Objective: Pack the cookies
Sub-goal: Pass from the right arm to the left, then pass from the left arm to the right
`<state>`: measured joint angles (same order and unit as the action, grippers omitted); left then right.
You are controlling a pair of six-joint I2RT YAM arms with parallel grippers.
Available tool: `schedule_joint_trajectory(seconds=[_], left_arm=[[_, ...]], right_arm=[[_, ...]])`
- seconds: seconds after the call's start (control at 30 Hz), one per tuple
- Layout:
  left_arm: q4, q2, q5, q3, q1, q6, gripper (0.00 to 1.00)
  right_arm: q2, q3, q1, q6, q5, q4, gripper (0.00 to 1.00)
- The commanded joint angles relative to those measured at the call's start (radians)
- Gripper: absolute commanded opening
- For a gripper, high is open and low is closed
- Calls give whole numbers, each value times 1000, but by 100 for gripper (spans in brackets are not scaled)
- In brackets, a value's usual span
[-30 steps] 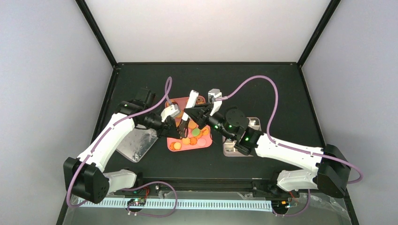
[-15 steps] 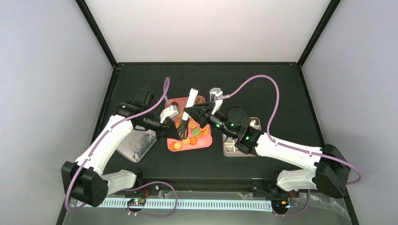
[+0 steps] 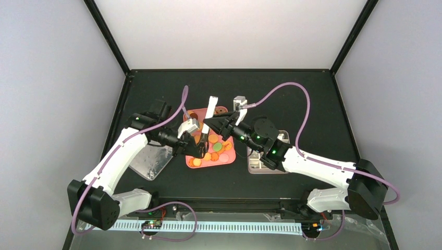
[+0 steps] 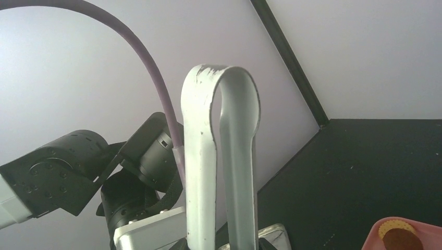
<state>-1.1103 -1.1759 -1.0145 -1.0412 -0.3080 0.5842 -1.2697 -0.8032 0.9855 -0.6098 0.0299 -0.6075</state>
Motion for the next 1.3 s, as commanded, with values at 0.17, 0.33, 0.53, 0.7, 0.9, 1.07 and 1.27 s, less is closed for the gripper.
schedule_joint_trajectory(seconds=[0.17, 0.33, 0.53, 0.7, 0.9, 1.07, 1.27], left_arm=[[20, 27, 36, -45, 4, 15, 2], [15, 40, 50, -49, 4, 25, 2], [3, 43, 40, -66, 4, 28, 1], [-8, 46, 26, -75, 4, 29, 1], [-12, 58, 6, -71, 4, 32, 2], [-18, 66, -2, -67, 4, 38, 1], [-28, 74, -6, -65, 4, 48, 2]], right_arm=[[-2, 16, -13, -46, 115, -36, 45], [-7, 45, -43, -89, 217, -89, 46], [-69, 30, -87, -153, 404, -157, 58], [-87, 16, -99, -159, 454, -168, 64], [-115, -26, -114, -134, 486, -119, 72], [-136, -74, -135, -88, 493, -53, 78], [-191, -175, -182, -54, 647, 21, 75]])
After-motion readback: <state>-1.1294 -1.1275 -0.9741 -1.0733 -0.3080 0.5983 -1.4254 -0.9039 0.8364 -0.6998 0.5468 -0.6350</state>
